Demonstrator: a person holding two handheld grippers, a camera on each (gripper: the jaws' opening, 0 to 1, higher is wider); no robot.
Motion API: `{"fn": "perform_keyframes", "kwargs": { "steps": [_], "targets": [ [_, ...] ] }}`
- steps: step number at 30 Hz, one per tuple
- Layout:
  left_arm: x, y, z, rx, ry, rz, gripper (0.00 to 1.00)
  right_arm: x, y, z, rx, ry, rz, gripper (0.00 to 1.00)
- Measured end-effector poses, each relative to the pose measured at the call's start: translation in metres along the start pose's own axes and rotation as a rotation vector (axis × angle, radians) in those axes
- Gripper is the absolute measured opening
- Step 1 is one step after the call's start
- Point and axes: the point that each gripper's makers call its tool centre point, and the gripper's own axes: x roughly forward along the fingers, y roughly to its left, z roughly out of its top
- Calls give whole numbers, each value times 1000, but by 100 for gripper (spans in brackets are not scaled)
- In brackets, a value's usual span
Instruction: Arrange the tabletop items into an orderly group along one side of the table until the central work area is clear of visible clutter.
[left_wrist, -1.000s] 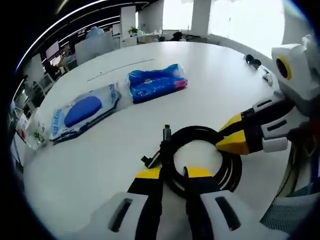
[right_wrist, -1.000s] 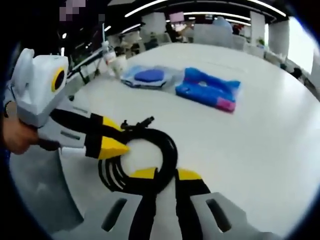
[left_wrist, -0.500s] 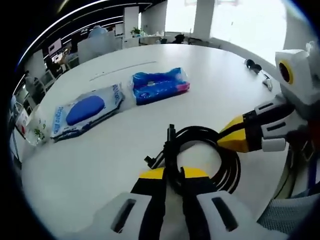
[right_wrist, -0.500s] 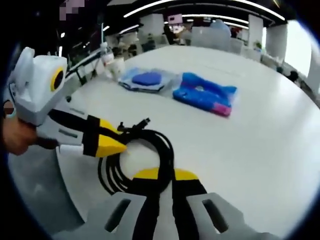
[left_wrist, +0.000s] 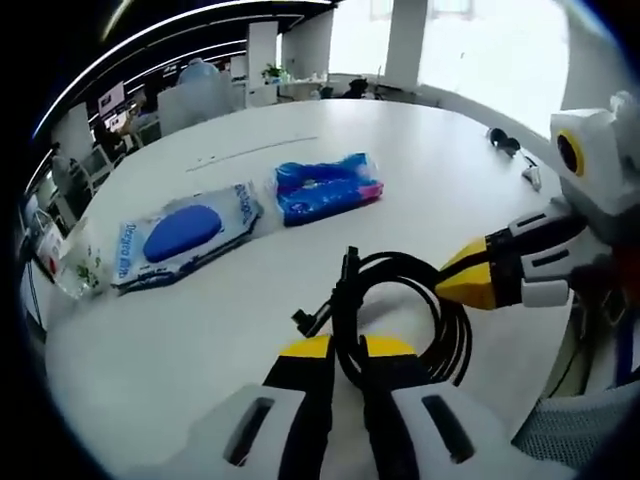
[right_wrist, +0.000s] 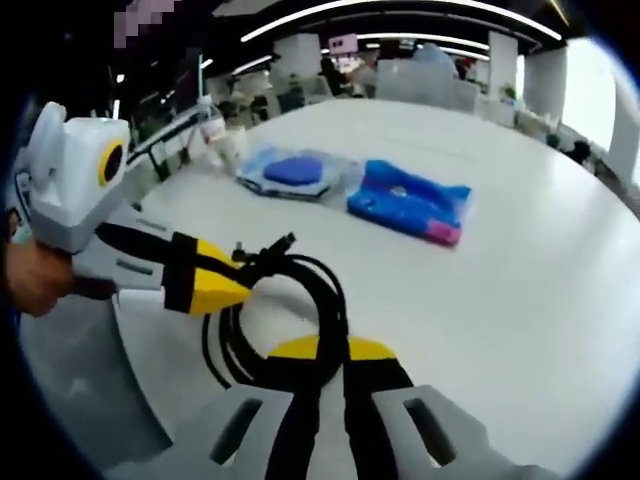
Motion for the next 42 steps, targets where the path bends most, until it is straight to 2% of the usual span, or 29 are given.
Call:
{"fn": "perform_keyframes", "kwargs": {
  "steps": [11, 23, 42],
  "targets": [
    [-16, 21, 1, -12, -27, 26, 7, 4, 20, 19, -16, -31, 11, 3],
    [-37, 58, -1, -41, -49, 78, 7, 19, 52, 46, -45, -72, 34, 3],
    [-39, 94, 1, -36, -60, 68, 7, 41, 69, 66, -63, -75, 13, 3]
  ]
}}
